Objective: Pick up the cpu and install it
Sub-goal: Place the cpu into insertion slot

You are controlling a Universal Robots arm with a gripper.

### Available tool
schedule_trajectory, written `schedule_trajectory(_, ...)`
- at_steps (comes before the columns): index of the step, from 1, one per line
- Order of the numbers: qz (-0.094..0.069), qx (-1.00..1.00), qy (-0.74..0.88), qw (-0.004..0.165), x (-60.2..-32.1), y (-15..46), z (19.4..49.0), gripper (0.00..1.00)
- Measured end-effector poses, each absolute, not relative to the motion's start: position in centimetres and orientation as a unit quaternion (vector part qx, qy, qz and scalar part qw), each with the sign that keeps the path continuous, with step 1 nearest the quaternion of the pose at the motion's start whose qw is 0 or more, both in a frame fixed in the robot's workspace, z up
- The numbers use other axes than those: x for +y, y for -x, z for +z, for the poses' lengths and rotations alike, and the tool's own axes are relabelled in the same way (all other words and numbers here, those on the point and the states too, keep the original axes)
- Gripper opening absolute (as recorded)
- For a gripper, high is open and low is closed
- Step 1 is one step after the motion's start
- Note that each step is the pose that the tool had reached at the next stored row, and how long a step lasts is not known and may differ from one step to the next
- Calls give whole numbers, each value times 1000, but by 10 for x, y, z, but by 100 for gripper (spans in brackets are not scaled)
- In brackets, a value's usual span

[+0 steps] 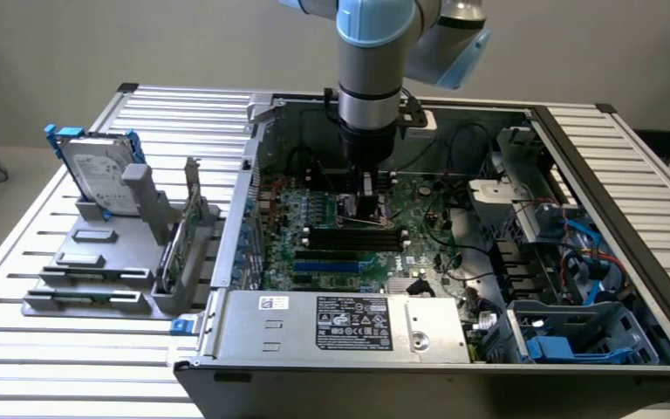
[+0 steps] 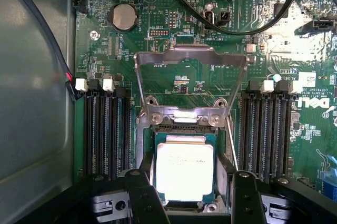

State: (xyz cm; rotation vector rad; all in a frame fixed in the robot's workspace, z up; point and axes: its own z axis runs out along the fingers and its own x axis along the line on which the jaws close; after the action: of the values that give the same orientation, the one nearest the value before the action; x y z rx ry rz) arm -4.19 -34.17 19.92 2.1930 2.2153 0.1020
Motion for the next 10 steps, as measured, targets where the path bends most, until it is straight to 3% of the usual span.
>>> schedule_trajectory(10,33,710,-704,11,-342,41,197,55)
